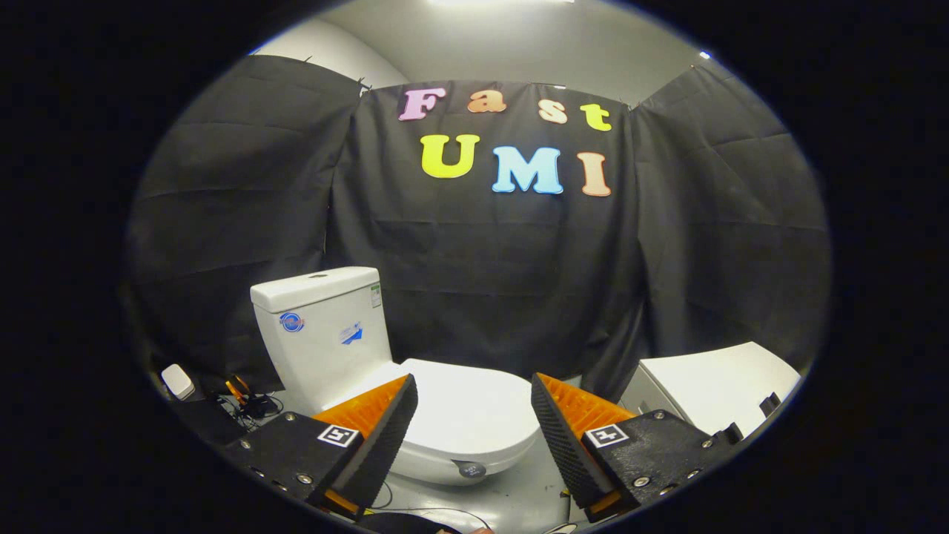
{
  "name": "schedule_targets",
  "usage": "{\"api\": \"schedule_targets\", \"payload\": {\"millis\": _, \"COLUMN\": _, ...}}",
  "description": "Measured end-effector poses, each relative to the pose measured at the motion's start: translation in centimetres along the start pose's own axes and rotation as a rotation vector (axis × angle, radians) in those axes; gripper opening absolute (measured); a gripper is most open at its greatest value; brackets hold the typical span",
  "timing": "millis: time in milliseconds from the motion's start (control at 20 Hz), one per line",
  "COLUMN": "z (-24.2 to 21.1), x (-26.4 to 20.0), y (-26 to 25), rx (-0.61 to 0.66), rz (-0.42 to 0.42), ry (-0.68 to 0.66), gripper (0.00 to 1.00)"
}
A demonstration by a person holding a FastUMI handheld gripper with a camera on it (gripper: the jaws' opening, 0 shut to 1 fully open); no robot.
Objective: Open the toilet lid.
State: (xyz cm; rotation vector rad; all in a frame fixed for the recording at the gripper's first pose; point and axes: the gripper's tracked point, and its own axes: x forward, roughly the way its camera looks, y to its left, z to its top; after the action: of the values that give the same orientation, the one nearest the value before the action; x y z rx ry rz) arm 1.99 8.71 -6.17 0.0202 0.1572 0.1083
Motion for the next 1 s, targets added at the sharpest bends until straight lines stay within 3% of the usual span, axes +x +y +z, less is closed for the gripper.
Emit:
{"api": "schedule_targets", "payload": {"millis": 150, "z": -1.4, "x": 1.4, "y": 2.0, "rx": 0.007, "rz": 0.043, "ry": 0.028, "gripper": 0.95}}
{"api": "schedule_targets", "payload": {"millis": 400, "z": -2.3, "x": 2.8, "y": 1.8, "rx": -0.051, "rz": 0.018, "ry": 0.017, "gripper": 0.95}}
{"api": "schedule_targets", "payload": {"millis": 1000, "z": -12.8, "x": 5.4, "y": 4.5, "rx": 0.202, "rz": 0.079, "ry": 0.220, "gripper": 0.95}}
